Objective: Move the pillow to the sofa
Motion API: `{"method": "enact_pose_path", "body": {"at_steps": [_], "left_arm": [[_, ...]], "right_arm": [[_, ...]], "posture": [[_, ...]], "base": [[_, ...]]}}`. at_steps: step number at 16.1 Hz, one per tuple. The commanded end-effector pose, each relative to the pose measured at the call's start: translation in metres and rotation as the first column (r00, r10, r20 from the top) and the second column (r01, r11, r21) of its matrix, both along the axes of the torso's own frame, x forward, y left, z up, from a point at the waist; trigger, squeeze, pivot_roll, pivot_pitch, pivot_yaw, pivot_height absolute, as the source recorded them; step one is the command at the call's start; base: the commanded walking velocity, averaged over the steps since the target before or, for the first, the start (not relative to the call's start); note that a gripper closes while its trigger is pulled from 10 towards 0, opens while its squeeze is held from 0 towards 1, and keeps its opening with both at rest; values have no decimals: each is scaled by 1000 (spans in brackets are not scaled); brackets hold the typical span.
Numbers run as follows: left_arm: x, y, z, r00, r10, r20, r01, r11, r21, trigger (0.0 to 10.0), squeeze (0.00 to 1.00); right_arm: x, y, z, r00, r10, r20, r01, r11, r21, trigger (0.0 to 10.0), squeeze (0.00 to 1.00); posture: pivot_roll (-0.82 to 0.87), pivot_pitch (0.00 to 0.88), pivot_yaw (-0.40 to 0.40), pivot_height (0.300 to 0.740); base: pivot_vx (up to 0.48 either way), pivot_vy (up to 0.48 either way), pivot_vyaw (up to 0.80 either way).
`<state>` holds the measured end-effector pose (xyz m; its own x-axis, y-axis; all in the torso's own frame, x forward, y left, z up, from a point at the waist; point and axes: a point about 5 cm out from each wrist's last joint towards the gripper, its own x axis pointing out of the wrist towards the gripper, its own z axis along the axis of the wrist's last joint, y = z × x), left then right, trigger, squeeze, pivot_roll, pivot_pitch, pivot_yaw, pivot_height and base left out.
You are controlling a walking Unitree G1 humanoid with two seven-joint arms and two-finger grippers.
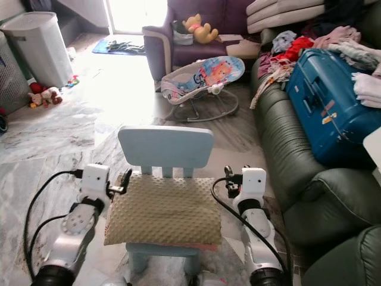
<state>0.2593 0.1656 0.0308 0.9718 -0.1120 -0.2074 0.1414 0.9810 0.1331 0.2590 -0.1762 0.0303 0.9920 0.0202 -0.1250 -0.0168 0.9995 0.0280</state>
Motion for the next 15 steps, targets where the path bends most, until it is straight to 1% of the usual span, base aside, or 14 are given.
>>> {"method": "enact_pose_path", "body": {"at_steps": [1, 3, 5, 7, 14, 15], "left_arm": [[1, 2, 4, 1000, -7, 13, 7, 1000, 0, 10000, 0], [-1, 4, 4, 1000, -8, 10, 8, 1000, 3, 10000, 0], [-2, 5, 3, 1000, -7, 12, 7, 1000, 3, 10000, 0], [-2, 5, 3, 1000, 2, 11, -2, 1000, -3, 10000, 0], [0, 5, 3, 1000, 20, 11, -20, 1000, 12, 10000, 0], [1, 5, 3, 1000, 19, 12, -19, 1000, 13, 10000, 0]], "right_arm": [[0, -1, 2, 1000, -8, 5, 8, 1000, 12, 10000, 0], [-4, 3, 0, 1000, -2, -2, 2, 1000, 17, 10000, 0], [-6, 2, -3, 1000, -7, -15, 8, 1000, 18, 10000, 0], [-5, 1, -4, 1000, -9, -28, 10, 999, 35, 10000, 0], [-3, 1, -4, 1000, 6, -31, -5, 999, 33, 10000, 0], [-3, 1, -4, 1000, 7, -31, -6, 999, 33, 10000, 0]], "posture": [[-15, 0, -13, 740], [-17, 0, -11, 740], [-18, 0, -11, 740], [-16, 0, -17, 740], [-20, 0, -17, 740], [-23, 0, -15, 731]], "base": [[0, 0, 0], [0, 0, 0], [0, 0, 0], [0, 0, 0], [0, 0, 0], [0, 0, 0]]}}
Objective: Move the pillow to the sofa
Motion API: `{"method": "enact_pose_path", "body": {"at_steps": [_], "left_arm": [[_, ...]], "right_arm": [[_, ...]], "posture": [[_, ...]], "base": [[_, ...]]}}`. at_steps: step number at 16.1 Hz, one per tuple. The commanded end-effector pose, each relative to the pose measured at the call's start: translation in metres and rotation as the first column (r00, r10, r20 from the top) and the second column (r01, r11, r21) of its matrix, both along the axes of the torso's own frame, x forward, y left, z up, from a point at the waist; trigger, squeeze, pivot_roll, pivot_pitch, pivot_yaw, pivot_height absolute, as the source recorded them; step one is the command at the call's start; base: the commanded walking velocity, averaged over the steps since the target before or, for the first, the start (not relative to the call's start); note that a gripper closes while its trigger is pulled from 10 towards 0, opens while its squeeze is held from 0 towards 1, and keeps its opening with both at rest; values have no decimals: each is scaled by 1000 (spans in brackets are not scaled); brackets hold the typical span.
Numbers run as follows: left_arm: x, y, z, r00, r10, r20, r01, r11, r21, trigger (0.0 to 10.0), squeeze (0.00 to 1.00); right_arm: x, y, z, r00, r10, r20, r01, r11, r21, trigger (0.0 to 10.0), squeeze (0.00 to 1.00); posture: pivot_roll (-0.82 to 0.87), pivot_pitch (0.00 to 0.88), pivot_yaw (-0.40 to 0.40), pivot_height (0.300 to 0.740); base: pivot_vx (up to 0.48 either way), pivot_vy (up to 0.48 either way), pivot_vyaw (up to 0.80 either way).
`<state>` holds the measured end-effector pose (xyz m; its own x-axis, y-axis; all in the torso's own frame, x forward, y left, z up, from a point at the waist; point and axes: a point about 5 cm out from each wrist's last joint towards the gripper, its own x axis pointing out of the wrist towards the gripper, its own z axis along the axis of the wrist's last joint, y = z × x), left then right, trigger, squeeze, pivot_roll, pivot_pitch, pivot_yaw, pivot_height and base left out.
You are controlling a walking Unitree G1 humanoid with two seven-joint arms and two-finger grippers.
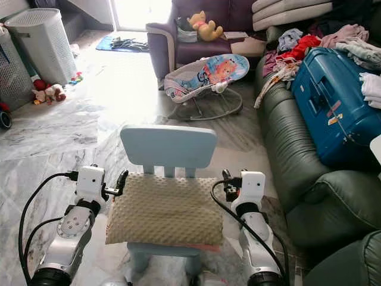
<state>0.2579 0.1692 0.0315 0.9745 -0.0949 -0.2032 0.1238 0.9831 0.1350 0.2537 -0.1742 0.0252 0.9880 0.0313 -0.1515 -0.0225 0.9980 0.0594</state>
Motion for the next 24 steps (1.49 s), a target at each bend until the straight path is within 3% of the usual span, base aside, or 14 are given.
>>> {"method": "enact_pose_path", "body": {"at_steps": [1, 12, 14, 24], "left_arm": [[2, 1, 2, 1000, 2, 7, -2, 1000, 12, 10000, 0], [4, -2, 1, 1000, 5, 3, -5, 1000, 10, 10000, 0], [5, 0, 2, 999, 33, 21, -34, 998, 55, 10000, 0], [7, 4, 2, 997, 79, 26, -80, 994, 70, 10000, 0]], "right_arm": [[3, -1, 2, 1000, 0, -3, 0, 1000, 2, 10000, 0], [3, -2, 1, 1000, 3, -6, -3, 1000, -1, 10000, 0], [3, -2, 1, 1000, 0, -7, 0, 1000, -1, 10000, 0], [4, 0, 0, 1000, 13, -9, -13, 1000, 22, 10000, 0]], "posture": [[-23, 0, -15, 721], [-28, 0, -17, 606], [-27, 0, -18, 606], [-25, 0, -22, 606]], "base": [[0, 0, 0], [0, 0, 0], [0, 0, 0], [0, 0, 0]]}}
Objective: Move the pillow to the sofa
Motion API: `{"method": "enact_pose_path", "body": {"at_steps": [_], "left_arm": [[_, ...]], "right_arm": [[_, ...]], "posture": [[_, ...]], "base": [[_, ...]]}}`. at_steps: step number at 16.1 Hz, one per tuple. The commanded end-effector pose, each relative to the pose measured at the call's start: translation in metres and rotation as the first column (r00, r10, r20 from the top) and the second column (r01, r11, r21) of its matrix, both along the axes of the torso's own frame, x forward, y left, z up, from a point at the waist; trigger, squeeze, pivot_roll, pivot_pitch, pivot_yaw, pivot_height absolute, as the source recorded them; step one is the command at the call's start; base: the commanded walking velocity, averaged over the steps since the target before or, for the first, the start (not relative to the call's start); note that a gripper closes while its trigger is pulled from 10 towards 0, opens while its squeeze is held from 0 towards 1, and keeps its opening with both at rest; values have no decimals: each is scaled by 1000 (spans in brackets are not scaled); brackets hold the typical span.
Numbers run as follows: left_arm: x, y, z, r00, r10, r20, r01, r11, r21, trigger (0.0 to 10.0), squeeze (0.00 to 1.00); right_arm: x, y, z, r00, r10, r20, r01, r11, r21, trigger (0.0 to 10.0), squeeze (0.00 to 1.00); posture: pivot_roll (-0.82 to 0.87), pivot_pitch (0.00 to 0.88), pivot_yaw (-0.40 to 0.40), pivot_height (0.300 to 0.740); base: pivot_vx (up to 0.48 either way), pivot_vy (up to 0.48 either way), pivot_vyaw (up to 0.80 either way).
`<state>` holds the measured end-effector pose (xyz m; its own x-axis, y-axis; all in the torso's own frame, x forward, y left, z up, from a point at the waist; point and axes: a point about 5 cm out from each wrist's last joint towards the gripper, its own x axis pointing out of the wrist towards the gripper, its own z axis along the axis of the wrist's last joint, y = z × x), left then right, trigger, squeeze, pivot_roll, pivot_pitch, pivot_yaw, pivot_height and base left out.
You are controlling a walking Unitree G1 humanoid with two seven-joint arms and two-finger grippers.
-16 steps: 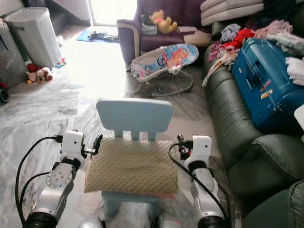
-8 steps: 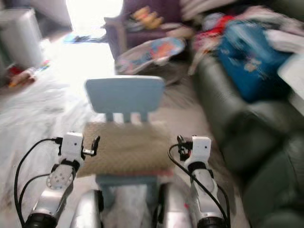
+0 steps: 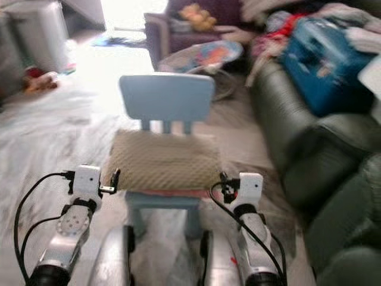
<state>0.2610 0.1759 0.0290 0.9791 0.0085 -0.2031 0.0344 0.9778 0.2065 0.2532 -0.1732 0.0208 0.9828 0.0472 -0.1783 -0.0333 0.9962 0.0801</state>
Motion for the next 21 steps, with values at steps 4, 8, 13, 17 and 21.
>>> {"method": "enact_pose_path", "body": {"at_steps": [4, 8, 13, 17, 21], "left_arm": [[4, -3, 5, 1000, -9, 20, 9, 1000, -7, 10000, 0], [5, -4, 5, 1000, -11, 19, 11, 1000, -11, 10000, 0], [6, -5, 5, 1000, -10, 15, 10, 1000, -11, 10000, 0], [7, -5, 3, 1000, -17, 2, 17, 1000, -9, 10000, 0], [6, -6, 3, 1000, -23, -3, 23, 1000, -16, 10000, 0]], "right_arm": [[4, -2, 5, 1000, 6, 17, -6, 1000, 5, 10000, 0], [4, -1, 5, 1000, 22, 19, -22, 1000, 1, 10000, 0], [5, -1, 5, 1000, 24, 18, -24, 1000, 5, 10000, 0], [5, -1, 5, 1000, 18, 16, -18, 1000, 5, 10000, 0], [4, -2, 5, 1000, 18, 15, -18, 1000, 4, 10000, 0]], "posture": [[-27, 0, -21, 606], [-30, 0, -22, 606], [-30, 0, -23, 606], [-31, 0, -22, 606], [-32, 0, -23, 606]], "base": [[64, 0, 0], [338, 0, 159], [376, 0, 561], [65, 0, 0], [0, 0, 0]]}}
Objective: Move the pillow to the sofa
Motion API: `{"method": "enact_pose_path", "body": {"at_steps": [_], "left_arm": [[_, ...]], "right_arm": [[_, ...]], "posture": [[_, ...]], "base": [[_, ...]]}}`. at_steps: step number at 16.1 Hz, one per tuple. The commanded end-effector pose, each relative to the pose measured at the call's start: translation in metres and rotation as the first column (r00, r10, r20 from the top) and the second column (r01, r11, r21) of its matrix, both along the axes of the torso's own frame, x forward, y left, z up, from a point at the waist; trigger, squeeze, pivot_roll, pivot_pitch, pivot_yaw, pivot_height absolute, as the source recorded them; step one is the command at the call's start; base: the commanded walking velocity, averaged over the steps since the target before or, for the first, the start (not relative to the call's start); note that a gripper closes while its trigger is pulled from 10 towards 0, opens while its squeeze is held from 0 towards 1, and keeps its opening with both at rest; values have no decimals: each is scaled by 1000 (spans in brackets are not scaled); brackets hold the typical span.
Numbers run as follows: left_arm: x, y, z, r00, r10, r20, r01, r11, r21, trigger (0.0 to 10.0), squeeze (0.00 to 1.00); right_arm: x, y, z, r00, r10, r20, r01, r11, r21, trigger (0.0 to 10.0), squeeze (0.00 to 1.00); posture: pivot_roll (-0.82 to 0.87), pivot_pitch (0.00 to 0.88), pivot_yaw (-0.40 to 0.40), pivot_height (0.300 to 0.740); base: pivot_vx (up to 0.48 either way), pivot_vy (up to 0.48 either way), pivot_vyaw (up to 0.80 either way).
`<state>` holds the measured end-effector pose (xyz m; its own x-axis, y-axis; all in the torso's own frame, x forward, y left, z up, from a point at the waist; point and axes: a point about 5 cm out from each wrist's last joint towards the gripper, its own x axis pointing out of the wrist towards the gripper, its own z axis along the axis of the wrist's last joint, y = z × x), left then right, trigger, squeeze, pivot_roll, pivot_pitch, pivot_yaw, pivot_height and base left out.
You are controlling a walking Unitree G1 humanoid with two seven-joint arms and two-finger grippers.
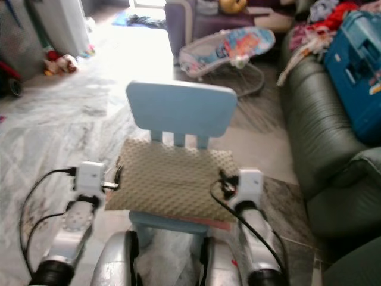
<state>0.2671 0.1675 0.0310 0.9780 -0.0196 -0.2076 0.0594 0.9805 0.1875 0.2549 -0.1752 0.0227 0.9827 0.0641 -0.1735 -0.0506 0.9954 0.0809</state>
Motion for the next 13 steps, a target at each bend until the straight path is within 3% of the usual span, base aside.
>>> {"method": "enact_pose_path", "body": {"at_steps": [1, 4, 9, 13], "left_arm": [[0, 1, 1, 1000, 2, -12, -2, 1000, -1, 10000, 0], [-1, 0, 4, 999, -21, -48, 20, 1000, -15, 10000, 0], [-11, 13, 3, 998, -3, -57, 2, 1000, -19, 10000, 0], [-6, 9, 10, 999, -3, -44, 1, 1000, -24, 10000, 0]], "right_arm": [[2, 0, 3, 1000, 2, 9, -2, 1000, 1, 10000, 0], [-4, 2, 7, 1000, 18, 2, -18, 1000, -14, 10000, 0], [-12, 3, 7, 1000, 12, -10, -12, 1000, 14, 10000, 0], [-16, 6, 7, 999, 27, -22, -27, 999, 27, 10000, 0]], "posture": [[-31, 0, -23, 606], [-20, 0, -35, 586], [-18, 0, -36, 526], [-27, 0, -30, 526]], "base": [[0, 0, 0], [0, 0, 0], [0, 0, 0], [0, 0, 0]]}}
